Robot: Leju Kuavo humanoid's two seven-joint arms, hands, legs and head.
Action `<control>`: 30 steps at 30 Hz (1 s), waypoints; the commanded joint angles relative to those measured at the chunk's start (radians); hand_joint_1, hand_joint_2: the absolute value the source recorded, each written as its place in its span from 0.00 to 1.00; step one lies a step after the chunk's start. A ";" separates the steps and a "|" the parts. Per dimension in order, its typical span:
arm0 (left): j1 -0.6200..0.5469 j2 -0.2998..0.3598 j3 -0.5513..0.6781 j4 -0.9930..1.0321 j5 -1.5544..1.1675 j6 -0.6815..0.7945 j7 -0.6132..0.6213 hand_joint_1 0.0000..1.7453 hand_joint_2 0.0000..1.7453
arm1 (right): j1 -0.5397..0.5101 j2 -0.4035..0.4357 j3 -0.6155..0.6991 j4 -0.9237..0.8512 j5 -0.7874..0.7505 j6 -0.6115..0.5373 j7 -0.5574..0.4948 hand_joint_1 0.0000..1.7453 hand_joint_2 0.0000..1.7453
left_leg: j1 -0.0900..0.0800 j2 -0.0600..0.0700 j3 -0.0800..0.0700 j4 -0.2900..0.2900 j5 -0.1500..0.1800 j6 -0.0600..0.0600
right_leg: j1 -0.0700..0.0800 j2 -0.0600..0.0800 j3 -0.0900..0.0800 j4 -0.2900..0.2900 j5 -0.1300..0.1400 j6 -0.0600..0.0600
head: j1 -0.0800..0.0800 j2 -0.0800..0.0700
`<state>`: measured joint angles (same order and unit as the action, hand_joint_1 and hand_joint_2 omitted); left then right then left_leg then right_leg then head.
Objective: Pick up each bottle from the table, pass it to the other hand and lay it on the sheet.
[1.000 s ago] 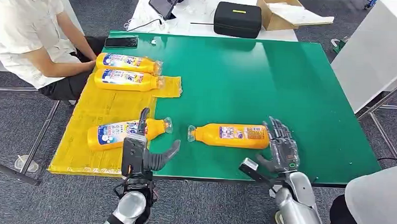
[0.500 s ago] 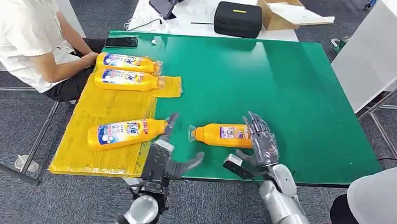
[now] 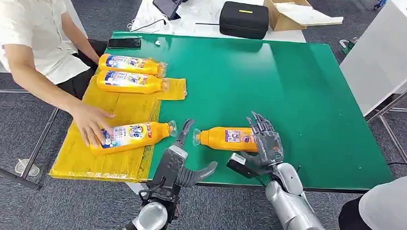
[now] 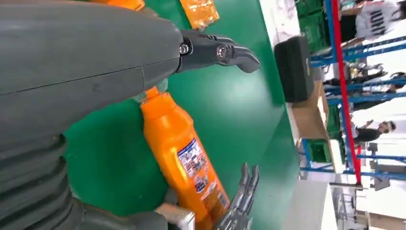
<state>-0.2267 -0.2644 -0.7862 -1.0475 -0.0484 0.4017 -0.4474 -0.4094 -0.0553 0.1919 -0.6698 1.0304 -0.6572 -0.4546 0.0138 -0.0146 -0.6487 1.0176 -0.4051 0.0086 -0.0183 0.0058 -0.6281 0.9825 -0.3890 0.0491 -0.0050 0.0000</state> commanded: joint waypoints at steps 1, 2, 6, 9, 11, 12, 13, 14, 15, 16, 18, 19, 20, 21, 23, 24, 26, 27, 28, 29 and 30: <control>-0.019 0.051 -0.043 0.008 0.045 -0.072 0.095 0.00 1.00 | -0.085 -0.056 0.083 0.160 -0.004 0.060 0.066 0.00 1.00 | 0.000 0.001 0.005 -0.001 -0.001 0.000 | 0.000 0.000 0.004 -0.001 -0.001 -0.002 | 0.000 0.000; -0.019 0.053 -0.043 0.005 0.045 -0.074 0.096 0.00 1.00 | -0.084 -0.056 0.080 0.160 -0.010 0.063 0.064 0.00 1.00 | 0.000 0.001 0.004 -0.001 -0.001 0.000 | 0.000 0.000 0.004 -0.001 -0.001 -0.002 | 0.000 0.000; -0.014 0.061 -0.040 -0.043 0.043 -0.081 0.106 0.00 1.00 | -0.077 -0.052 0.080 0.152 -0.040 0.119 0.058 0.00 1.00 | 0.000 0.003 0.005 -0.001 -0.002 0.000 | 0.000 0.001 0.004 0.000 -0.001 -0.002 | 0.000 0.000; -0.009 0.065 -0.045 -0.068 0.037 -0.090 0.120 0.00 1.00 | -0.073 -0.056 0.082 0.161 -0.053 0.162 0.075 0.00 1.00 | 0.000 0.001 0.003 0.000 -0.001 0.000 | 0.001 0.000 0.003 0.000 -0.001 -0.002 | 0.000 0.000; -0.008 0.065 -0.046 -0.069 0.037 -0.091 0.121 0.00 1.00 | -0.073 -0.057 0.082 0.161 -0.054 0.162 0.074 0.00 1.00 | 0.000 0.002 0.006 -0.001 -0.002 0.000 | 0.001 0.001 0.005 0.000 -0.002 -0.002 | 0.000 0.000; -0.008 0.065 -0.046 -0.069 0.037 -0.091 0.121 0.00 1.00 | -0.073 -0.057 0.082 0.161 -0.054 0.162 0.074 0.00 1.00 | 0.000 0.001 0.004 -0.001 -0.001 0.000 | 0.001 0.000 0.004 -0.001 -0.001 -0.002 | 0.000 0.000; -0.008 0.065 -0.045 -0.069 0.037 -0.091 0.121 0.00 1.00 | -0.072 -0.059 0.082 0.163 -0.054 0.164 0.074 0.00 1.00 | 0.000 0.001 0.003 -0.001 -0.001 0.000 | 0.001 0.000 0.003 -0.001 -0.001 -0.001 | 0.000 0.000; -0.007 0.065 -0.045 -0.071 0.037 -0.093 0.122 0.00 1.00 | -0.079 -0.063 0.090 0.170 -0.046 0.177 0.086 0.00 1.00 | 0.000 0.002 0.005 -0.001 -0.001 0.000 | 0.001 0.000 0.005 -0.001 -0.001 -0.002 | 0.000 0.000; -0.007 0.065 -0.044 -0.073 0.037 -0.095 0.123 0.00 1.00 | -0.084 -0.066 0.094 0.177 -0.045 0.191 0.095 0.00 1.00 | 0.000 0.001 0.004 -0.001 -0.001 0.000 | 0.001 0.000 0.004 -0.001 -0.001 -0.002 | 0.000 0.000; -0.006 0.065 -0.043 -0.073 0.036 -0.096 0.128 0.00 1.00 | -0.090 -0.067 0.094 0.183 -0.046 0.203 0.102 0.00 1.00 | 0.000 0.002 0.006 -0.001 -0.002 0.000 | 0.001 0.000 0.006 -0.001 -0.001 -0.002 | 0.000 0.000; -0.005 0.064 -0.039 -0.076 0.039 -0.098 0.133 0.00 1.00 | -0.098 -0.070 0.107 0.193 -0.036 0.224 0.108 0.00 1.00 | 0.000 0.001 0.004 -0.001 -0.001 0.000 | 0.000 0.000 0.003 -0.001 -0.001 -0.001 | 0.001 0.000; -0.004 0.065 -0.039 -0.078 0.039 -0.099 0.133 0.00 1.00 | -0.100 -0.072 0.111 0.195 -0.032 0.228 0.110 0.00 1.00 | 0.000 0.002 0.005 0.000 -0.002 0.000 | 0.001 0.001 0.005 -0.001 -0.001 -0.002 | 0.000 0.000; 0.000 0.067 -0.038 -0.086 0.039 -0.100 0.133 0.00 1.00 | -0.108 -0.073 0.116 0.208 -0.037 0.262 0.111 0.00 1.00 | 0.000 0.001 0.005 -0.001 -0.001 0.000 | 0.001 0.000 0.005 -0.001 -0.001 -0.002 | 0.000 0.000; 0.002 0.068 -0.036 -0.093 0.040 -0.104 0.133 0.00 1.00 | -0.112 -0.078 0.114 0.206 -0.050 0.289 0.103 0.44 1.00 | 0.000 0.002 0.007 -0.001 -0.002 0.000 | 0.001 0.000 0.006 -0.001 -0.001 -0.002 | 0.000 0.000; 0.003 0.066 -0.028 -0.097 0.044 -0.107 0.134 0.00 1.00 | -0.119 -0.086 0.123 0.223 -0.062 0.349 0.110 1.00 1.00 | 0.000 0.001 0.004 -0.001 -0.001 0.000 | 0.001 0.000 0.004 -0.001 0.000 -0.001 | 0.000 0.000; 0.004 0.065 -0.025 -0.097 0.046 -0.107 0.134 0.00 1.00 | -0.120 -0.092 0.127 0.226 -0.060 0.359 0.111 1.00 1.00 | 0.000 0.002 0.006 -0.001 -0.001 0.000 | 0.001 0.001 0.006 -0.001 -0.001 -0.002 | 0.000 0.000; 0.004 0.064 -0.019 -0.096 0.050 -0.106 0.136 0.00 1.00 | -0.118 -0.093 0.120 0.231 -0.071 0.362 0.112 1.00 1.00 | 0.000 0.001 0.008 -0.001 -0.002 0.000 | 0.001 -0.001 0.008 -0.001 -0.001 -0.003 | 0.000 0.000; 0.005 0.065 -0.015 -0.098 0.051 -0.108 0.136 0.00 1.00 | -0.120 -0.096 0.132 0.243 -0.060 0.377 0.131 1.00 1.00 | 0.000 0.000 0.008 -0.001 -0.001 0.000 | 0.001 -0.001 0.008 -0.002 -0.001 -0.002 | 0.000 0.000; 0.010 0.067 -0.011 -0.106 0.054 -0.110 0.138 0.00 1.00 | -0.120 -0.102 0.139 0.249 -0.052 0.392 0.150 1.00 1.00 | 0.001 0.000 0.008 -0.001 -0.001 0.000 | 0.001 -0.001 0.007 -0.002 -0.001 -0.002 | 0.000 0.000; 0.017 0.070 -0.007 -0.120 0.065 -0.122 0.143 0.00 1.00 | -0.121 -0.112 0.145 0.256 -0.051 0.422 0.167 1.00 1.00 | 0.001 0.000 0.010 -0.001 -0.001 0.000 | 0.001 -0.002 0.009 -0.002 -0.001 -0.002 | 0.000 0.000; 0.022 0.071 -0.006 -0.127 0.068 -0.126 0.144 0.00 1.00 | -0.121 -0.120 0.151 0.259 -0.049 0.442 0.173 1.00 1.00 | 0.000 0.000 0.009 -0.001 -0.001 0.000 | 0.001 -0.002 0.009 -0.002 -0.001 -0.002 | 0.000 0.000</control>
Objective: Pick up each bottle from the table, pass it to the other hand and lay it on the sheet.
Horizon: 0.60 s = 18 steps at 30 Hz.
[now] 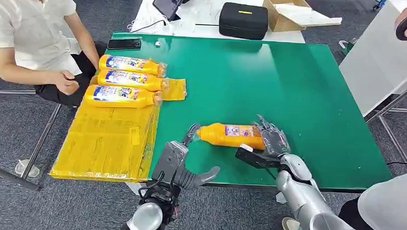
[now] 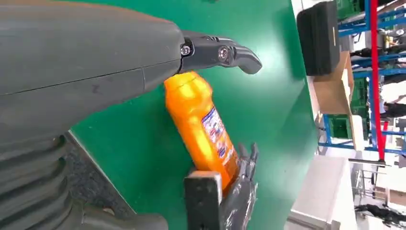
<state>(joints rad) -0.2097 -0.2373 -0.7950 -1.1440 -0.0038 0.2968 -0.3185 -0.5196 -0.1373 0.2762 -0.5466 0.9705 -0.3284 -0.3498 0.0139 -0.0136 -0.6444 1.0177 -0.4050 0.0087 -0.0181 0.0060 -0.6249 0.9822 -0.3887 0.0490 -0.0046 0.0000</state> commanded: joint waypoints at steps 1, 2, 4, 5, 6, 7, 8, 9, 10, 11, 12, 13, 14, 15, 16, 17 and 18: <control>0.009 0.046 0.002 -0.039 0.023 -0.023 0.015 0.00 1.00 | -0.008 -0.046 0.065 0.138 0.006 0.129 0.069 1.00 1.00 | 0.001 -0.002 0.006 -0.002 -0.001 0.000 | 0.001 -0.003 0.007 -0.002 -0.002 -0.002 | 0.000 0.000; 0.012 0.047 0.002 -0.044 0.022 -0.024 0.015 0.00 1.00 | -0.003 -0.051 0.063 0.137 0.002 0.132 0.069 1.00 1.00 | 0.001 -0.002 0.005 -0.001 -0.001 0.000 | 0.001 -0.003 0.006 -0.002 -0.001 -0.002 | 0.000 0.000; 0.012 0.047 0.002 -0.044 0.022 -0.024 0.015 0.00 1.00 | -0.003 -0.051 0.063 0.137 0.002 0.132 0.069 1.00 1.00 | 0.001 -0.002 0.007 -0.002 -0.001 0.000 | 0.001 -0.004 0.009 -0.003 -0.002 -0.002 | 0.000 0.000; 0.012 0.046 0.001 -0.044 0.022 -0.024 0.015 0.00 1.00 | -0.001 -0.052 0.063 0.138 0.002 0.133 0.069 1.00 1.00 | 0.001 -0.003 0.008 -0.002 0.000 0.000 | 0.001 -0.004 0.009 -0.002 -0.001 -0.002 | 0.000 0.000; 0.013 0.046 0.005 -0.048 0.025 -0.025 0.016 0.00 1.00 | 0.000 -0.058 0.070 0.137 0.004 0.151 0.068 1.00 1.00 | 0.001 -0.003 0.009 -0.002 -0.001 0.001 | 0.001 -0.005 0.011 -0.003 -0.002 -0.002 | 0.000 0.000; 0.013 0.044 0.009 -0.048 0.028 -0.026 0.017 0.00 1.00 | 0.004 -0.060 0.070 0.131 -0.001 0.156 0.066 1.00 1.00 | 0.001 -0.004 0.008 -0.002 0.000 0.000 | 0.001 -0.004 0.010 -0.002 -0.002 -0.002 | 0.000 0.000; 0.013 0.044 0.013 -0.049 0.030 -0.027 0.018 0.00 1.00 | 0.010 -0.062 0.065 0.130 -0.012 0.169 0.060 1.00 1.00 | 0.001 -0.004 0.008 -0.001 0.000 0.000 | 0.001 -0.003 0.009 -0.002 -0.002 -0.001 | 0.000 0.000; 0.015 0.044 0.018 -0.053 0.032 -0.027 0.018 0.00 1.00 | 0.023 -0.065 0.057 0.121 -0.029 0.180 0.044 1.00 1.00 | 0.001 -0.005 0.010 -0.002 0.000 0.000 | 0.001 -0.005 0.012 -0.003 -0.002 -0.002 | 0.000 0.000; 0.017 0.044 0.022 -0.057 0.034 -0.027 0.018 0.00 1.00 | 0.030 -0.065 0.050 0.115 -0.045 0.190 0.031 1.00 1.00 | 0.001 -0.004 0.009 -0.001 -0.001 0.001 | 0.001 -0.004 0.011 -0.003 -0.002 -0.001 | 0.000 0.000; 0.019 0.043 0.028 -0.061 0.037 -0.026 0.015 0.00 1.00 | 0.045 -0.058 0.011 0.104 -0.105 0.227 -0.014 1.00 1.00 | 0.001 -0.005 0.010 -0.001 -0.001 0.001 | 0.001 -0.004 0.012 -0.003 -0.002 -0.001 | 0.000 0.000; 0.019 0.040 0.034 -0.059 0.044 -0.020 0.007 0.00 1.00 | 0.065 -0.047 -0.044 0.088 -0.192 0.281 -0.065 1.00 1.00 | 0.001 -0.005 0.012 -0.002 -0.001 0.001 | 0.001 -0.006 0.014 -0.004 -0.002 -0.002 | 0.000 0.000; 0.018 0.039 0.035 -0.056 0.047 -0.016 0.003 0.00 1.00 | 0.073 -0.040 -0.068 0.080 -0.232 0.301 -0.083 1.00 1.00 | 0.001 -0.006 0.012 -0.002 0.000 0.001 | 0.001 -0.006 0.014 -0.003 -0.002 -0.002 | 0.000 0.000; 0.017 0.039 0.035 -0.055 0.047 -0.016 0.002 0.00 1.00 | 0.075 -0.038 -0.066 0.078 -0.232 0.303 -0.083 1.00 1.00 | 0.001 -0.005 0.013 -0.002 -0.001 0.001 | 0.001 -0.005 0.014 -0.003 -0.002 -0.002 | 0.000 0.000; 0.016 0.038 0.035 -0.052 0.048 -0.015 0.001 0.00 1.00 | 0.079 -0.036 -0.064 0.073 -0.234 0.306 -0.083 1.00 1.00 | 0.001 -0.004 0.013 -0.001 -0.001 0.002 | 0.001 -0.004 0.014 -0.003 -0.002 -0.001 | 0.000 0.000; 0.016 0.038 0.035 -0.052 0.048 -0.015 0.001 0.00 1.00 | 0.079 -0.036 -0.064 0.073 -0.234 0.306 -0.083 1.00 1.00 | 0.001 -0.004 0.014 -0.002 -0.001 0.001 | 0.002 -0.005 0.016 -0.004 -0.002 -0.002 | 0.000 0.000; 0.018 0.036 0.038 -0.053 0.052 -0.012 -0.005 0.00 1.00 | 0.079 -0.030 -0.081 0.068 -0.256 0.307 -0.088 1.00 1.00 | 0.001 -0.003 0.014 -0.002 -0.002 0.001 | 0.001 -0.003 0.016 -0.004 -0.002 -0.001 | 0.001 0.000; 0.019 0.035 0.042 -0.049 0.064 -0.008 -0.012 0.00 1.00 | 0.078 -0.019 -0.109 0.055 -0.297 0.301 -0.113 1.00 1.00 | 0.001 -0.003 0.015 -0.003 -0.002 0.002 | 0.002 -0.004 0.017 -0.005 -0.001 -0.002 | 0.000 0.000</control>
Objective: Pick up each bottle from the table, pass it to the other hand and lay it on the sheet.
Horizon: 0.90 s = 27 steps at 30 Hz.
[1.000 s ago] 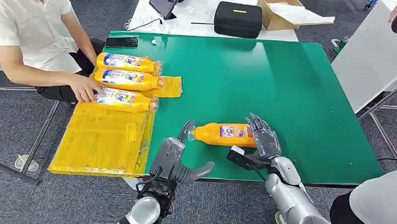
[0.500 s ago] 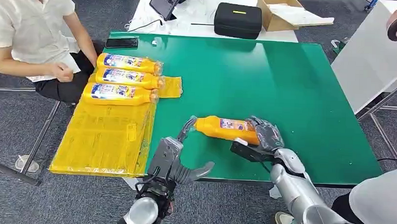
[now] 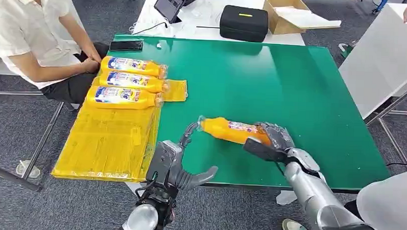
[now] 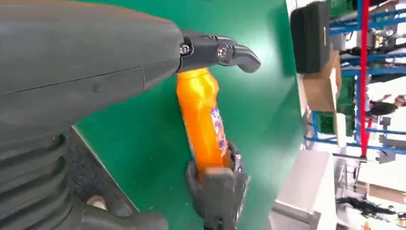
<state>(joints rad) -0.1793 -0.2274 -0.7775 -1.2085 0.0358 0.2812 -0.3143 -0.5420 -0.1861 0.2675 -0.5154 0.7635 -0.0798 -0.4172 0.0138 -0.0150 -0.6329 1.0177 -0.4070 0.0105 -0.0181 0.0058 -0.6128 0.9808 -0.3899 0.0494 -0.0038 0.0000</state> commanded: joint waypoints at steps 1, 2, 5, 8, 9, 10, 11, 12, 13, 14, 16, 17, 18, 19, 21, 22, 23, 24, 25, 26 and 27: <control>-0.010 0.026 0.027 0.018 0.032 0.011 -0.024 0.00 1.00 | 0.100 0.039 -0.110 0.012 -0.107 0.040 -0.060 1.00 1.00 | 0.001 0.000 0.003 -0.001 -0.001 0.000 | 0.002 -0.001 0.004 -0.002 0.000 -0.002 | 0.000 0.000; -0.004 0.026 0.035 0.017 0.048 0.014 -0.033 0.00 1.00 | 0.101 0.049 -0.119 -0.001 -0.124 0.029 -0.073 1.00 1.00 | 0.002 0.001 0.005 -0.003 -0.001 -0.001 | 0.002 -0.002 0.005 -0.003 0.000 -0.003 | 0.000 0.000; 0.026 0.039 0.052 0.012 0.092 0.022 -0.050 0.00 1.00 | 0.128 0.069 -0.149 -0.082 -0.192 0.025 -0.082 1.00 1.00 | 0.001 0.002 0.006 -0.002 -0.002 -0.001 | 0.002 0.000 0.005 -0.002 0.000 -0.002 | 0.000 0.000; 0.049 0.048 0.071 0.024 0.134 0.018 -0.074 0.00 1.00 | 0.170 0.078 -0.185 -0.185 -0.288 0.065 -0.109 1.00 1.00 | 0.002 0.005 0.006 -0.002 -0.002 -0.001 | 0.002 0.002 0.005 -0.002 0.000 -0.002 | 0.000 0.000; 0.054 0.048 0.078 0.025 0.149 0.015 -0.088 0.00 1.00 | 0.185 0.079 -0.189 -0.220 -0.311 0.075 -0.119 1.00 1.00 | 0.001 0.004 0.005 -0.001 -0.002 -0.001 | 0.002 0.001 0.004 -0.001 0.000 -0.002 | 0.000 0.000; 0.057 0.048 0.081 0.027 0.161 0.011 -0.090 0.00 1.00 | 0.198 0.083 -0.198 -0.253 -0.333 0.080 -0.130 1.00 1.00 | 0.001 0.005 0.006 -0.002 -0.002 -0.001 | 0.002 0.001 0.005 -0.002 0.000 -0.003 | -0.001 0.000; 0.058 0.050 0.080 0.029 0.164 0.010 -0.091 0.00 1.00 | 0.208 0.084 -0.196 -0.274 -0.336 0.080 -0.129 1.00 1.00 | 0.001 0.005 0.005 -0.001 -0.002 -0.001 | 0.002 0.001 0.004 -0.001 0.000 -0.002 | 0.000 0.000; 0.058 0.050 0.080 0.029 0.164 0.010 -0.091 0.00 1.00 | 0.208 0.084 -0.196 -0.274 -0.336 0.080 -0.129 1.00 1.00 | 0.001 0.006 0.004 -0.001 -0.002 -0.001 | 0.002 0.001 0.003 -0.001 0.000 -0.002 | 0.000 0.000; 0.058 0.050 0.080 0.029 0.164 0.010 -0.091 0.00 1.00 | 0.208 0.084 -0.196 -0.274 -0.336 0.080 -0.129 1.00 1.00 | 0.001 0.006 0.004 -0.002 -0.002 -0.001 | 0.002 0.000 0.003 -0.001 0.000 -0.003 | 0.000 0.000; 0.058 0.050 0.080 0.029 0.164 0.010 -0.091 0.00 1.00 | 0.208 0.084 -0.196 -0.274 -0.336 0.080 -0.129 1.00 1.00 | 0.001 0.006 0.003 -0.001 -0.002 -0.001 | 0.001 0.001 0.002 0.000 0.000 -0.002 | 0.000 0.000; 0.086 0.068 0.077 0.002 0.163 -0.006 -0.095 0.00 1.00 | 0.259 0.100 -0.199 -0.384 -0.362 0.063 -0.176 1.00 1.00 | 0.000 0.006 0.001 -0.001 -0.002 -0.001 | 0.001 0.001 0.000 0.000 0.000 -0.003 | 0.000 0.000; 0.096 0.073 0.079 -0.005 0.169 -0.017 -0.091 0.00 1.00 | 0.277 0.103 -0.198 -0.423 -0.369 0.060 -0.174 1.00 1.00 | 0.001 0.006 0.000 -0.001 -0.002 -0.001 | 0.001 0.001 0.000 0.000 0.000 -0.002 | 0.000 0.000; 0.114 0.080 0.085 -0.015 0.174 -0.027 -0.091 0.00 1.00 | 0.316 0.109 -0.198 -0.501 -0.393 0.065 -0.168 1.00 1.00 | 0.001 0.006 0.000 -0.001 -0.003 -0.001 | 0.001 0.002 -0.001 0.000 0.000 -0.002 | 0.000 0.000; 0.125 0.082 0.091 -0.024 0.175 -0.034 -0.107 0.00 1.00 | 0.353 0.114 -0.192 -0.571 -0.400 0.065 -0.165 1.00 1.00 | 0.000 0.006 0.001 -0.002 -0.003 -0.001 | 0.001 0.001 0.000 0.000 -0.001 -0.002 | 0.000 0.000; 0.133 0.079 0.107 -0.037 0.192 -0.042 -0.114 0.00 1.00 | 0.396 0.132 -0.175 -0.660 -0.422 0.079 -0.154 1.00 1.00 | 0.001 0.005 -0.003 -0.001 -0.002 -0.001 | 0.001 0.001 -0.002 0.000 -0.001 -0.002 | -0.001 0.000; 0.129 0.076 0.115 -0.041 0.202 -0.046 -0.109 0.00 1.00 | 0.409 0.148 -0.157 -0.692 -0.423 0.074 -0.147 1.00 1.00 | 0.001 0.007 0.002 -0.001 -0.005 -0.001 | 0.002 0.002 0.001 0.001 -0.003 -0.004 | -0.001 0.000; 0.123 0.074 0.118 -0.040 0.207 -0.048 -0.107 0.00 1.00 | 0.413 0.154 -0.136 -0.712 -0.427 0.079 -0.138 1.00 1.00 | 0.001 0.005 -0.005 0.000 -0.003 -0.001 | 0.001 0.001 -0.005 0.001 -0.001 -0.002 | -0.001 0.000; 0.120 0.073 0.120 -0.040 0.208 -0.048 -0.106 0.00 1.00 | 0.413 0.157 -0.132 -0.713 -0.428 0.077 -0.134 1.00 1.00 | 0.001 0.007 -0.004 0.000 -0.004 -0.001 | 0.002 0.002 -0.004 0.002 -0.002 -0.003 | 0.000 0.000; 0.120 0.073 0.120 -0.040 0.208 -0.048 -0.106 0.00 1.00 | 0.413 0.157 -0.132 -0.713 -0.428 0.077 -0.134 1.00 1.00 | 0.001 0.007 -0.006 0.000 -0.004 -0.001 | 0.001 0.002 -0.006 0.002 -0.002 -0.003 | -0.001 0.000; 0.120 0.073 0.120 -0.040 0.208 -0.048 -0.106 0.00 1.00 | 0.413 0.157 -0.132 -0.713 -0.428 0.077 -0.134 1.00 1.00 | 0.001 0.006 -0.007 0.000 -0.003 -0.001 | 0.001 0.002 -0.008 0.002 -0.001 -0.002 | -0.001 0.000; 0.117 0.071 0.120 -0.038 0.208 -0.049 -0.105 0.00 1.00 | 0.407 0.155 -0.128 -0.706 -0.429 0.076 -0.131 1.00 1.00 | 0.001 0.008 -0.005 0.000 -0.004 -0.001 | 0.001 0.003 -0.006 0.002 -0.002 -0.003 | 0.000 0.000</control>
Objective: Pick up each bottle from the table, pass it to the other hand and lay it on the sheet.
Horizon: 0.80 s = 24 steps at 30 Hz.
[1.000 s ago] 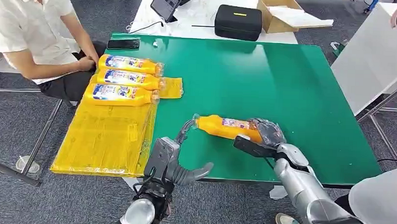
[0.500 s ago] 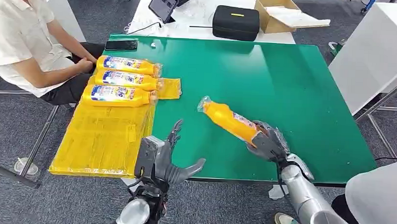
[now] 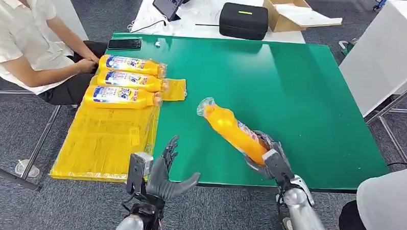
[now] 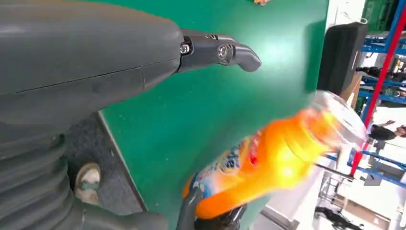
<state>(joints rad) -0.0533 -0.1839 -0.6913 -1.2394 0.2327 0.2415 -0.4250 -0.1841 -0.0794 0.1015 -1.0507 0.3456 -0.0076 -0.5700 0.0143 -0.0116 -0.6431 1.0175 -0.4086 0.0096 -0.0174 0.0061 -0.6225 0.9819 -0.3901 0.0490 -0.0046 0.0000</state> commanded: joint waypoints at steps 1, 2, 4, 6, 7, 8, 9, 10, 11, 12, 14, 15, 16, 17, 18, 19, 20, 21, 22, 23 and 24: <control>-0.009 0.027 0.034 -0.006 0.011 -0.009 0.006 0.00 1.00 | 0.049 0.046 0.037 -0.170 -0.011 0.004 0.022 1.00 1.00 | 0.000 0.004 0.003 0.000 -0.002 0.000 | 0.000 0.002 0.001 0.000 -0.001 -0.002 | 0.000 0.000; -0.009 0.027 0.034 -0.005 0.012 -0.010 0.006 0.00 1.00 | 0.045 0.043 0.038 -0.162 -0.014 0.003 0.022 1.00 1.00 | 0.000 0.003 0.002 0.000 -0.001 0.000 | 0.000 0.001 0.000 0.000 -0.001 -0.002 | 0.000 0.000; -0.009 0.028 0.033 -0.005 0.012 -0.011 0.006 0.00 1.00 | 0.044 0.041 0.039 -0.158 -0.018 0.001 0.021 1.00 1.00 | 0.000 0.002 0.003 0.000 -0.001 0.000 | 0.000 0.000 0.002 0.000 -0.001 -0.002 | 0.000 0.000; -0.012 0.026 0.033 -0.004 0.013 -0.013 0.006 0.00 1.00 | 0.044 0.044 0.046 -0.166 -0.025 0.004 0.000 1.00 1.00 | 0.000 0.003 0.004 0.000 -0.002 0.000 | 0.000 0.001 0.003 0.000 -0.001 -0.002 | 0.000 0.000; -0.023 0.023 0.030 -0.002 0.010 -0.013 0.001 0.00 1.00 | 0.045 0.048 0.080 -0.187 0.012 -0.025 -0.035 1.00 1.00 | 0.000 0.003 0.003 0.000 -0.001 0.000 | 0.000 0.002 0.002 0.000 -0.001 -0.002 | 0.000 0.000; -0.031 0.021 0.028 -0.003 0.011 -0.015 0.002 0.00 1.00 | 0.043 0.060 0.100 -0.194 0.022 -0.030 -0.034 1.00 1.00 | 0.000 0.003 0.001 0.000 -0.001 0.000 | 0.000 0.002 0.000 0.000 0.000 -0.002 | 0.000 0.000; -0.039 0.017 0.028 0.000 0.017 -0.019 0.009 0.00 1.00 | 0.045 0.079 0.110 -0.209 0.009 -0.031 -0.035 1.00 1.00 | 0.000 0.004 0.003 0.000 -0.002 0.000 | 0.000 0.002 0.002 0.000 -0.001 -0.002 | 0.000 0.000; -0.052 0.011 0.024 0.007 0.019 -0.021 0.010 0.00 1.00 | 0.045 0.092 0.140 -0.223 0.011 -0.034 -0.031 1.00 1.00 | 0.000 0.005 0.004 0.000 -0.003 0.000 | 0.000 0.002 0.003 0.000 -0.002 -0.003 | 0.001 0.000; -0.060 0.006 0.023 0.009 0.025 -0.021 0.013 0.00 1.00 | 0.042 0.094 0.167 -0.223 0.011 -0.034 -0.024 1.00 1.00 | 0.000 0.002 0.000 0.000 0.000 0.000 | 0.000 0.001 -0.001 0.000 0.000 -0.002 | 0.001 0.000; -0.070 -0.002 0.025 0.009 0.038 -0.023 0.014 0.00 1.00 | 0.040 0.104 0.190 -0.218 0.003 -0.026 -0.016 1.00 1.00 | 0.000 0.003 0.000 0.000 0.000 0.000 | 0.000 0.002 -0.001 0.000 0.000 -0.002 | 0.000 0.000; -0.090 -0.011 0.023 0.007 0.059 -0.023 0.007 0.00 1.00 | 0.030 0.118 0.233 -0.182 -0.006 -0.025 -0.010 1.00 1.00 | 0.000 0.006 0.004 0.001 -0.002 0.000 | 0.001 0.003 0.002 0.001 -0.002 -0.003 | 0.000 0.000; -0.100 -0.012 0.019 0.003 0.066 -0.022 0.007 0.00 1.00 | 0.020 0.126 0.255 -0.153 -0.007 -0.028 -0.014 1.00 1.00 | 0.000 0.004 0.002 0.000 -0.001 0.000 | 0.000 0.002 0.000 0.001 -0.001 -0.003 | 0.000 0.000; -0.107 -0.013 0.018 -0.001 0.076 -0.024 0.010 0.00 1.00 | 0.012 0.134 0.272 -0.133 -0.009 -0.034 -0.020 1.00 1.00 | 0.000 0.004 0.002 0.000 -0.001 0.000 | 0.001 0.001 0.000 0.000 -0.001 -0.003 | 0.000 0.000; -0.115 -0.012 0.013 -0.009 0.094 -0.029 0.016 0.00 1.00 | -0.001 0.144 0.300 -0.102 -0.014 -0.041 -0.032 1.00 1.00 | 0.001 0.005 0.006 0.000 -0.003 0.000 | 0.001 0.001 0.003 0.001 -0.002 -0.004 | 0.000 0.000; -0.117 -0.013 0.013 -0.018 0.105 -0.030 0.014 0.00 1.00 | -0.006 0.152 0.318 -0.087 -0.017 -0.042 -0.036 1.00 1.00 | 0.001 0.004 0.002 0.000 -0.001 0.000 | 0.001 0.002 0.000 0.000 -0.001 -0.003 | 0.000 0.000; -0.117 -0.011 0.011 -0.027 0.115 -0.031 0.014 0.00 1.00 | -0.008 0.154 0.332 -0.080 -0.019 -0.044 -0.041 1.00 1.00 | 0.001 0.007 0.005 0.001 -0.002 0.000 | 0.002 0.004 0.002 0.001 -0.001 -0.004 | 0.000 0.000; -0.114 -0.011 0.012 -0.041 0.136 -0.038 0.017 0.00 1.00 | -0.009 0.159 0.349 -0.075 -0.012 -0.059 -0.051 1.00 1.00 | 0.001 0.007 0.006 0.001 -0.003 0.000 | 0.002 0.004 0.003 0.001 -0.002 -0.004 | 0.000 0.000; -0.112 -0.009 0.011 -0.048 0.143 -0.041 0.019 0.00 1.00 | -0.009 0.162 0.354 -0.071 -0.016 -0.060 -0.053 1.00 1.00 | 0.001 0.009 0.007 0.001 -0.003 0.000 | 0.002 0.005 0.004 0.001 -0.002 -0.004 | 0.000 0.000; -0.111 -0.006 0.007 -0.054 0.146 -0.042 0.020 0.00 1.00 | -0.008 0.164 0.359 -0.070 -0.018 -0.063 -0.055 1.00 1.00 | 0.001 0.008 0.007 0.000 -0.003 0.000 | 0.002 0.005 0.004 0.001 -0.002 -0.004 | 0.000 0.000; -0.111 -0.006 0.007 -0.054 0.146 -0.042 0.020 0.00 1.00 | -0.008 0.164 0.359 -0.070 -0.018 -0.063 -0.055 1.00 1.00 | 0.001 0.009 0.007 0.000 -0.004 0.000 | 0.002 0.005 0.004 0.000 -0.002 -0.004 | 0.000 0.000; -0.109 -0.005 0.005 -0.054 0.146 -0.042 0.020 0.00 1.00 | -0.008 0.161 0.360 -0.072 -0.018 -0.064 -0.055 1.00 1.00 | 0.001 0.007 0.007 0.000 -0.003 0.000 | 0.002 0.003 0.005 0.000 -0.002 -0.004 | 0.000 0.000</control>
<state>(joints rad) -0.1241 -0.2094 -0.6668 -1.2688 0.3448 0.2102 -0.4147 -0.1408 0.0507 0.3470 -1.2276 0.3353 -0.0507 -0.6103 0.0150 -0.0102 -0.6452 1.0174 -0.4077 0.0093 -0.0171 0.0063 -0.6257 0.9823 -0.3899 0.0488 -0.0046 0.0000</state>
